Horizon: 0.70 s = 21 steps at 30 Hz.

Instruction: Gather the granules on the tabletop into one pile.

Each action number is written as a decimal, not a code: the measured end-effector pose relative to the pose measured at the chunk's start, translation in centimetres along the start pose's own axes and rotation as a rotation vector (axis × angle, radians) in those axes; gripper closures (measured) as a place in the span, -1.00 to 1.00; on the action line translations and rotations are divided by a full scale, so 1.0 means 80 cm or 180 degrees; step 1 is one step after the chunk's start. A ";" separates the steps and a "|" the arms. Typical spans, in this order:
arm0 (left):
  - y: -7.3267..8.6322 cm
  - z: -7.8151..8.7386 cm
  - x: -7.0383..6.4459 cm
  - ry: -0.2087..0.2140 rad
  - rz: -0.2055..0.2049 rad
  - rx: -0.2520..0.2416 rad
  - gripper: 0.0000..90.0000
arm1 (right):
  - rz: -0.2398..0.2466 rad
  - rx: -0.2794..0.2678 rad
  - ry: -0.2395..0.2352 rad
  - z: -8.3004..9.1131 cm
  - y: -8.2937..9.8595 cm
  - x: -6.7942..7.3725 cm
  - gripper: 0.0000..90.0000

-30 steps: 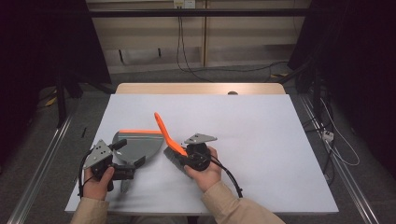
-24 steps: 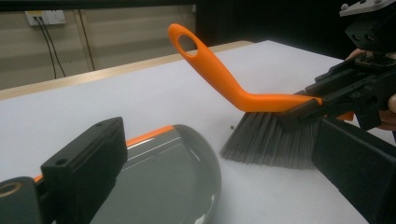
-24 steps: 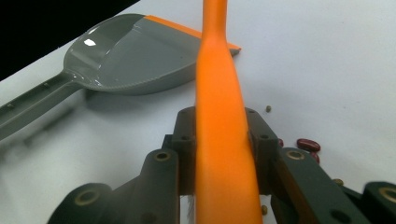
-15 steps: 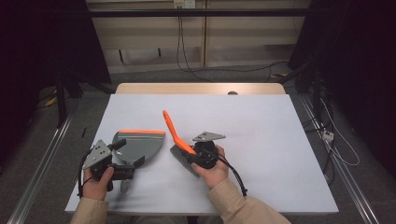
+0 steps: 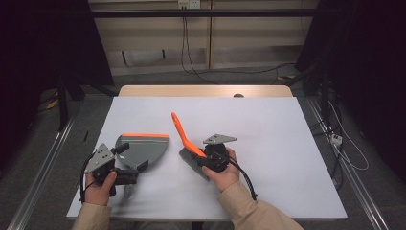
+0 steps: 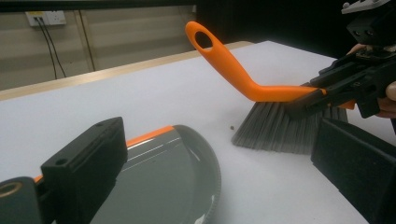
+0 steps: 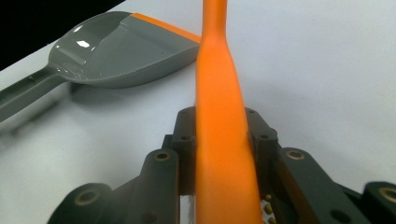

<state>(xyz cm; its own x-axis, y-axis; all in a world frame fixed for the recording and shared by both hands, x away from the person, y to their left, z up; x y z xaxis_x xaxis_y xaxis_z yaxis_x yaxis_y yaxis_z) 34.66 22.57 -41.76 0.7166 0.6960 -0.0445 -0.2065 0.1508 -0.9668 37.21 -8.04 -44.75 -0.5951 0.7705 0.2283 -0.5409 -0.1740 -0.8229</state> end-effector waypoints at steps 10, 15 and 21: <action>0.000 0.000 0.000 0.0002 -0.0014 0.0004 -0.93 | -0.0015 -0.0003 0.0012 0.005 0.001 -0.006 0.57; 0.000 0.000 0.000 -0.0005 -0.0005 -0.0002 -0.93 | -0.0024 -0.0005 0.0023 0.007 0.002 -0.009 0.57; 0.000 0.000 0.000 0.0000 -0.0011 0.0003 -0.93 | -0.0039 -0.0015 0.0042 0.010 0.004 -0.013 0.57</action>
Point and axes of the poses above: each handheld gripper's, and its own axes: z roughly backward along the jaws, y roughly out of its underside, x roughly to its left, the point moved 2 cm from there along -z, roughly forward along the jaws, and after that the axes turned 2 degrees about -x, right-handed, at the moved point
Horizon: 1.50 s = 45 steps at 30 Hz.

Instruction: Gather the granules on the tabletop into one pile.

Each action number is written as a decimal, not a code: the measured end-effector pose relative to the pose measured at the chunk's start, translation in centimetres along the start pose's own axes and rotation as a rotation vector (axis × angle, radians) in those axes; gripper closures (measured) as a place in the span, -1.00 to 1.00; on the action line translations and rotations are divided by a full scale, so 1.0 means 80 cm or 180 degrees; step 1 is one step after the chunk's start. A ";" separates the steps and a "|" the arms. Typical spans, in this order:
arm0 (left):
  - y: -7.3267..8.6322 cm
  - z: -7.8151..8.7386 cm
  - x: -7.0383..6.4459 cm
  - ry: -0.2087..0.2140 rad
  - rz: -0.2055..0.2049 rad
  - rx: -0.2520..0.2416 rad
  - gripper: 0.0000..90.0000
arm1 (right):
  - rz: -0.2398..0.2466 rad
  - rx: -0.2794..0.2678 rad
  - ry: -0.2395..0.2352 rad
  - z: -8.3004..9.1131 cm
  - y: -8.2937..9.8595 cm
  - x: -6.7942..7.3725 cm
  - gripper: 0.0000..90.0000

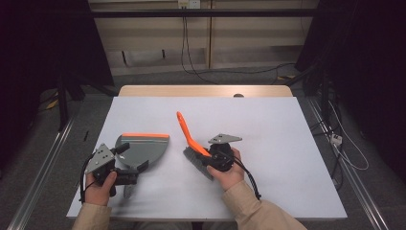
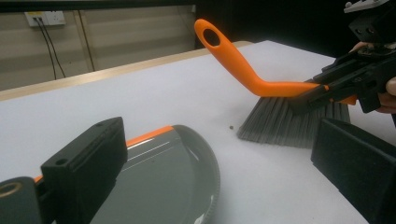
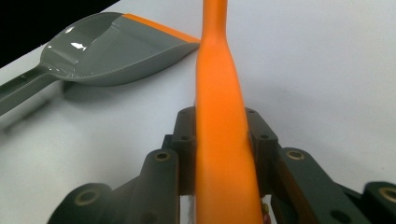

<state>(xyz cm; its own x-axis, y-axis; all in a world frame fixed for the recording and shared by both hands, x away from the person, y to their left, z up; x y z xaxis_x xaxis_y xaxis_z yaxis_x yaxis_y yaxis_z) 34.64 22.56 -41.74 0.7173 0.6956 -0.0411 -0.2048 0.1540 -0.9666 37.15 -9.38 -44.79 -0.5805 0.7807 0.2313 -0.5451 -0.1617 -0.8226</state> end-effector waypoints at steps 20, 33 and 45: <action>0.000 -0.001 -0.001 0.0012 -0.0007 0.0006 -0.92 | -0.0050 -0.0040 0.0096 0.011 0.005 -0.011 0.57; 0.001 -0.001 -0.001 0.0014 -0.0003 0.0014 -0.92 | -0.0110 -0.0055 0.0115 0.017 0.007 -0.015 0.57; 0.001 -0.002 0.000 0.0012 -0.0002 0.0017 -0.93 | -0.0162 -0.0182 -0.0056 0.012 -0.012 0.002 0.57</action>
Point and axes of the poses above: each handheld gripper's, and its own axes: z roughly backward along the jaws, y roughly out of its underside, x roughly to its left, the point moved 2 cm from there along -z, roughly forward along the jaws, and after that the axes turned 2 degrees about -x, right-handed, at the moved point
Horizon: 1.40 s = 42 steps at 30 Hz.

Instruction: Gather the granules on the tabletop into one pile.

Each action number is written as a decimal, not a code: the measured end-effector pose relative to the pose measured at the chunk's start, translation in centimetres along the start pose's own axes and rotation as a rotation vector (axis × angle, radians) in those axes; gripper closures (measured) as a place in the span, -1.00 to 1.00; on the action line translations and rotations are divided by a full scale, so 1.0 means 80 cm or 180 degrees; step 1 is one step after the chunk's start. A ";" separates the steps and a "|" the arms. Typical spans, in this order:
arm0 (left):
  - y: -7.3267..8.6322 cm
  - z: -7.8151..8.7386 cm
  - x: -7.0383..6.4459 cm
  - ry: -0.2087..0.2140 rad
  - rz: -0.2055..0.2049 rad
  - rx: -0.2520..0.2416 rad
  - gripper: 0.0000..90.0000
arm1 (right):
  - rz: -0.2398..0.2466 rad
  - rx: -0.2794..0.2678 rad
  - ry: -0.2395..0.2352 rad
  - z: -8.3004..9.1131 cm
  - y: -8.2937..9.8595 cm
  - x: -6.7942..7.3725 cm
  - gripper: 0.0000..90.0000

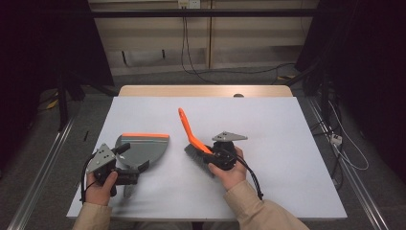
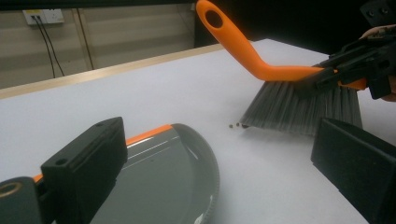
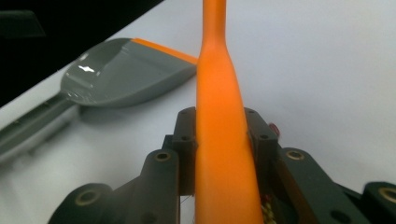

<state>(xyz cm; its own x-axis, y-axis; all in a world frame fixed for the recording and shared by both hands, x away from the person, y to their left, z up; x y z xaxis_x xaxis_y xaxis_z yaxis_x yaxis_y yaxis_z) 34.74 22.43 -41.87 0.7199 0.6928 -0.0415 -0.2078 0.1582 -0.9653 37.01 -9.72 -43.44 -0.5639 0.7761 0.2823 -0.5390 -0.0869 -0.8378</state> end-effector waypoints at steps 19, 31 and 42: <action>0.001 0.001 0.002 -0.0001 0.0010 0.0002 -0.93 | -0.0237 -0.0114 0.0185 -0.070 -0.021 0.007 0.57; 0.001 0.002 0.002 -0.0009 0.0000 0.0006 -0.93 | -0.0281 -0.0001 0.0362 -0.067 -0.015 -0.013 0.57; 0.002 0.001 0.001 -0.0015 -0.0004 0.0015 -0.93 | -0.0411 -0.0034 0.0441 -0.041 -0.005 -0.035 0.57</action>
Point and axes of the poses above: each handheld gripper's, and its own axes: z roughly backward along the jaws, y roughly out of its underside, x roughly to its left, the point moved 2 cm from there along -z, roughly forward along the jaws, and after that the axes turned 2 degrees about -x, right-handed, at the moved point
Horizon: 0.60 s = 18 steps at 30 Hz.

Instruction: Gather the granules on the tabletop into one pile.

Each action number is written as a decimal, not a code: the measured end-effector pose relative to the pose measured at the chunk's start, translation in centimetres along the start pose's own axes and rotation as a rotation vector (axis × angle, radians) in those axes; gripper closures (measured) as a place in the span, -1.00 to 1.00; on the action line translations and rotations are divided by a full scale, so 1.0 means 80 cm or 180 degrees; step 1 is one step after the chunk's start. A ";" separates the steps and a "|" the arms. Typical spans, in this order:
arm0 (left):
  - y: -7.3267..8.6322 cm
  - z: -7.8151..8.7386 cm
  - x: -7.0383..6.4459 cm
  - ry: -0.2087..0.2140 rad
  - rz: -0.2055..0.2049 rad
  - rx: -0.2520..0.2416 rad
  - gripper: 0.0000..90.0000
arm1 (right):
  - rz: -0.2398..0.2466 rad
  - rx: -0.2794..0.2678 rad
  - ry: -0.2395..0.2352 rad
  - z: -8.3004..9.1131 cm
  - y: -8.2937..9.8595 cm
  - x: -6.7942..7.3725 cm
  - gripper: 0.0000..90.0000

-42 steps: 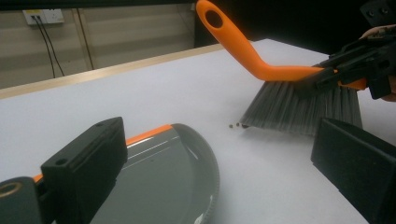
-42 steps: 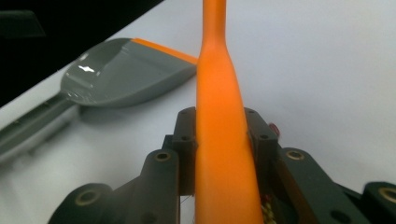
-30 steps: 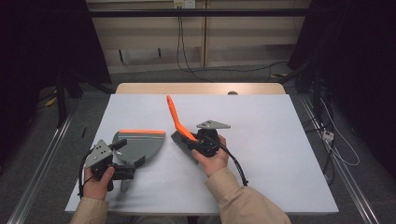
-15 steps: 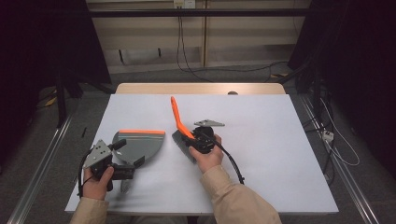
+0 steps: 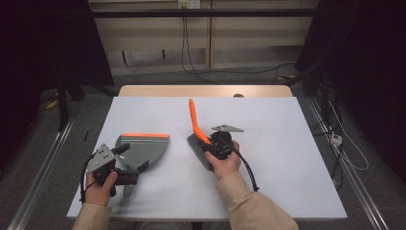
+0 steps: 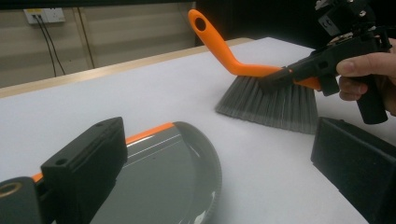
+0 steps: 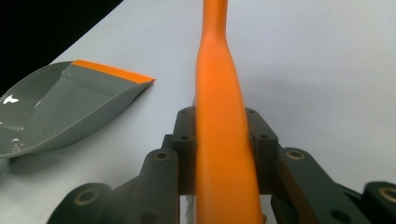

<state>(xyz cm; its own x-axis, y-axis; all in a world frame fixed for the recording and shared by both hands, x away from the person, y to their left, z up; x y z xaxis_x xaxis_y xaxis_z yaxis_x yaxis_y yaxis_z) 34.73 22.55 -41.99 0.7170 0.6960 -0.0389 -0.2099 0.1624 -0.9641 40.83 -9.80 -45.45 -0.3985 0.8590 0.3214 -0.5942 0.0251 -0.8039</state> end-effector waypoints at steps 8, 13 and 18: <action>0.000 -0.001 0.000 0.0006 -0.0006 0.0005 -0.92 | -0.0061 -0.0021 0.0049 0.012 0.003 -0.015 0.57; 0.000 -0.001 0.000 0.0005 0.0000 0.0008 -0.92 | -0.0055 -0.0007 0.0068 0.018 0.003 -0.019 0.57; 0.001 -0.002 -0.001 0.0004 -0.0004 0.0011 -0.93 | -0.0060 -0.0003 0.0040 0.021 0.004 -0.020 0.57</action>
<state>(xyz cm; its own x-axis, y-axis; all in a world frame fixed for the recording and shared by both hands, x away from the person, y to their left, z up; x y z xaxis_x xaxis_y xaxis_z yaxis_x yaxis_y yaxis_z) 34.74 22.41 -42.07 0.7181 0.6949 -0.0379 -0.2112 0.1657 -0.9633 40.08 -12.02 -45.33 -0.3783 0.8648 0.3302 -0.6010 0.0418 -0.7982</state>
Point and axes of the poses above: each handheld gripper's, and its own axes: z roughly backward along the jaws, y roughly out of its underside, x roughly to its left, the point moved 2 cm from there along -z, roughly forward along the jaws, and after that the axes turned 2 degrees about -x, right-handed, at the moved point
